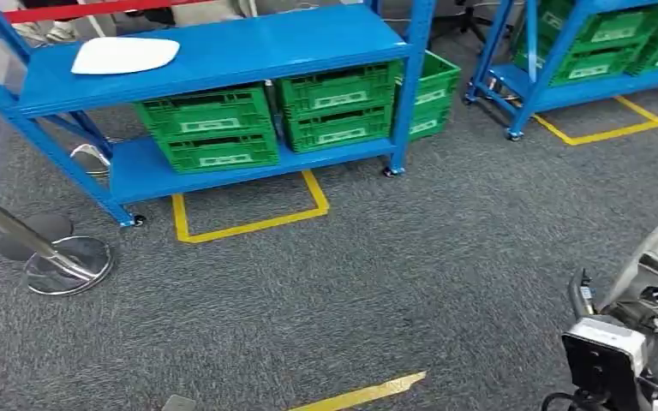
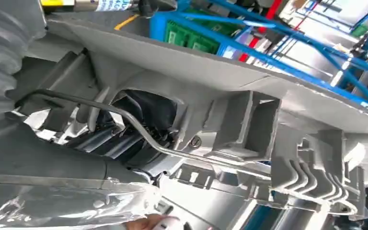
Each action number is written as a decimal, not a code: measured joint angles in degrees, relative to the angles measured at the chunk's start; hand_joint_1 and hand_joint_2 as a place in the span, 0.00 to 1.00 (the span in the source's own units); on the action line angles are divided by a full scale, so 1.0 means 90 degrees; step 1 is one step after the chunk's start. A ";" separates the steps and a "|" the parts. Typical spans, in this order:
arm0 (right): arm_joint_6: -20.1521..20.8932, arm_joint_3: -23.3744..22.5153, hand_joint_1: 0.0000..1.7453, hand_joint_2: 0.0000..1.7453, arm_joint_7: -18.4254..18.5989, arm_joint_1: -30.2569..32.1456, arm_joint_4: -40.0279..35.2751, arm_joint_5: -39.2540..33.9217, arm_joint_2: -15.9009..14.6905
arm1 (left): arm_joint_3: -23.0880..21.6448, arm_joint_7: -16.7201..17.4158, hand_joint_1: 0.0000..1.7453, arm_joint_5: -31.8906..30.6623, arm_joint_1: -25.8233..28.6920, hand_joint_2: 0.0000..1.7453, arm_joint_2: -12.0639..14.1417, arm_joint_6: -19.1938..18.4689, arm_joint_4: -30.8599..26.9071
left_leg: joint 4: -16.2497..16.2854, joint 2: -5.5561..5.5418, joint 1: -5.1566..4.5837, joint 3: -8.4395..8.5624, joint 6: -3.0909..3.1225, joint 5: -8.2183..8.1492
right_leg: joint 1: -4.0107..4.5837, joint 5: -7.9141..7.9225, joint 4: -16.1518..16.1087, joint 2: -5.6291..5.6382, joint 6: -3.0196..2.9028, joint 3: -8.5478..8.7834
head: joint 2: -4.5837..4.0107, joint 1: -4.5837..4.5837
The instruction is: Take the parts from the cabinet and place them on the table.
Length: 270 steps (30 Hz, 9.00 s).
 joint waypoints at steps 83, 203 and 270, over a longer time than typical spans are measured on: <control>-0.0002 -0.3215 0.94 1.00 -0.0340 0.0394 -0.0401 -0.1105 0.0345 | -0.0160 0.0024 0.00 0.0007 0.0127 1.00 -0.0036 -0.0107 -0.0061 | -0.0882 0.0255 0.0020 0.0463 0.0305 0.0532 | 0.0012 -0.0529 0.1641 0.0061 0.0358 -0.0939 | 0.0000 0.0075; 0.1387 0.1049 0.94 1.00 0.0240 -0.1320 0.0685 -0.1770 -0.0600 | -0.0600 -0.0002 0.00 -0.0194 0.0028 1.00 0.0083 -0.0250 -0.0160 | -0.0857 -0.0091 0.0059 0.0109 0.0274 0.0768 | 0.0045 -0.0964 0.1868 0.0092 0.0268 -0.0923 | 0.0000 0.0136; 0.3062 0.1406 0.94 1.00 0.3140 -0.5486 0.4908 0.2333 -0.1581 | -0.1814 0.0131 0.00 -0.0134 -0.0297 1.00 0.0189 -0.1044 -0.0129 | -0.0751 -0.0118 -0.0001 -0.0189 0.0184 0.0908 | 0.0030 0.0097 0.0059 0.0016 0.0313 -0.0268 | 0.0000 0.0090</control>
